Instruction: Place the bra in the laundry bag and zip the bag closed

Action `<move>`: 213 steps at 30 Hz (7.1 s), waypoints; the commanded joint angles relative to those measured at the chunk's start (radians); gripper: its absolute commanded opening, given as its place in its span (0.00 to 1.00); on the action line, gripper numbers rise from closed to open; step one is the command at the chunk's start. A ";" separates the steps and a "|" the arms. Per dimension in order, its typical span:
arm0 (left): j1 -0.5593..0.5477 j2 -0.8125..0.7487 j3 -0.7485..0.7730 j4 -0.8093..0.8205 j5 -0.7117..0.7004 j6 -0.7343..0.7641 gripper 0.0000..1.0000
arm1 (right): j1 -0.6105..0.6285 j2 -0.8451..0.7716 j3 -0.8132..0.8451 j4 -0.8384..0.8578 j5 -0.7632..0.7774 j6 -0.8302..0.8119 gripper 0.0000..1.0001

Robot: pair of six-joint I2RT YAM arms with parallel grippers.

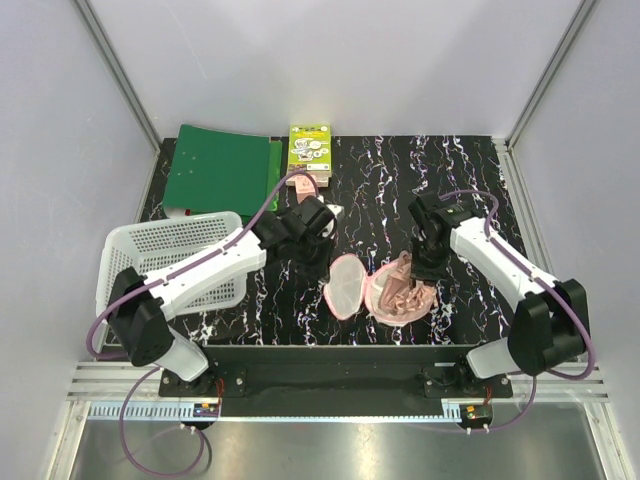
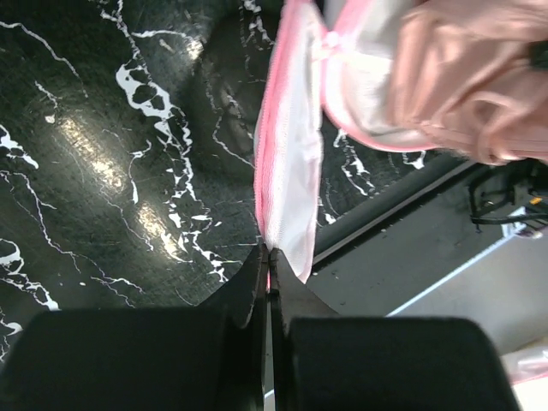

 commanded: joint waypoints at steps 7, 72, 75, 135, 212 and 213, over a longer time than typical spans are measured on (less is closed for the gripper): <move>-0.002 0.002 0.239 0.028 0.188 -0.002 0.00 | 0.031 0.027 -0.088 0.172 -0.098 0.028 0.00; 0.345 -0.348 -0.038 0.115 0.321 0.039 0.77 | 0.137 0.199 -0.114 0.621 -0.544 0.039 0.00; 0.296 -0.246 -0.038 0.117 0.353 0.090 0.80 | 0.135 0.217 -0.094 0.617 -0.581 0.021 0.00; 0.414 -0.357 -0.170 0.131 0.312 0.131 0.00 | -0.004 -0.152 -0.330 0.659 -0.517 0.110 0.78; 0.124 0.184 -0.405 1.131 0.354 -0.433 0.00 | -0.007 -0.005 -0.189 0.632 -0.704 0.328 0.00; 0.124 0.236 -0.393 1.123 0.363 -0.444 0.00 | -0.010 -0.003 -0.200 0.630 -0.704 0.328 0.00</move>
